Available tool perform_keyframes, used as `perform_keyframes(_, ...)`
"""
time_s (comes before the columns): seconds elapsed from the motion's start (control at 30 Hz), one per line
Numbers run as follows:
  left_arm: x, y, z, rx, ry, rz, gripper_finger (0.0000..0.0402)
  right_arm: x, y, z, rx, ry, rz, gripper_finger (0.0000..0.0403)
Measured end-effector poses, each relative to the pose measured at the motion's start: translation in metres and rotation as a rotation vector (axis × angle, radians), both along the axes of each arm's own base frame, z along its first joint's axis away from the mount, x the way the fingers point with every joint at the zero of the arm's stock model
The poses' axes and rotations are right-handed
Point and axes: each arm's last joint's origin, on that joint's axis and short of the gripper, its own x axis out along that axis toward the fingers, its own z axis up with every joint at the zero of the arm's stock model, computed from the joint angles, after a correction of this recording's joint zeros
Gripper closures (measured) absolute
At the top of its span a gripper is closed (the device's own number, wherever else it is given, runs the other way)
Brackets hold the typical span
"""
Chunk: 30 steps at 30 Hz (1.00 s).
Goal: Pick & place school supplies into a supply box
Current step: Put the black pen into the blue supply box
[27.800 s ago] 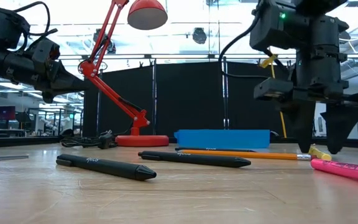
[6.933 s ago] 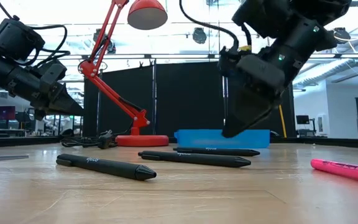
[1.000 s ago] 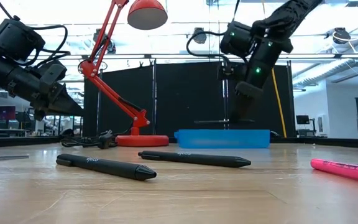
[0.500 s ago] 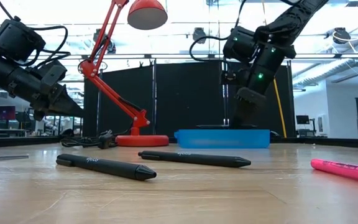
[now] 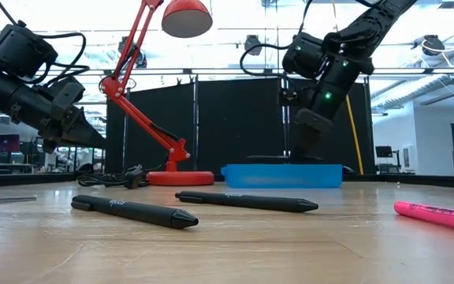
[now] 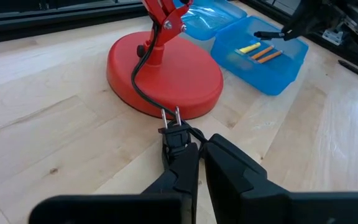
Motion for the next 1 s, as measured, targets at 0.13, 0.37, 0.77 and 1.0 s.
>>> perform_keyframes(0.13, 0.000, 0.000, 0.000, 0.000, 0.000, 0.000, 0.0371, 0.003, -0.001, 0.002, -0.013, -0.037, 0.000, 0.0364)
perform_keyframes(0.37, 0.000, 0.000, 0.000, 0.000, 0.000, 0.001, 0.0371, 0.006, -0.002, 0.004, -0.023, -0.071, -0.001, 0.0336)
perform_keyframes(0.77, 0.000, 0.000, 0.000, -0.001, 0.000, 0.001, 0.0371, 0.012, 0.011, 0.007, 0.019, -0.134, -0.028, 0.0299)
perform_keyframes(1.0, 0.000, 0.000, 0.000, -0.001, 0.000, 0.001, 0.0371, 0.027, 0.040, 0.013, -0.027, -0.221, 0.075, 0.0306)
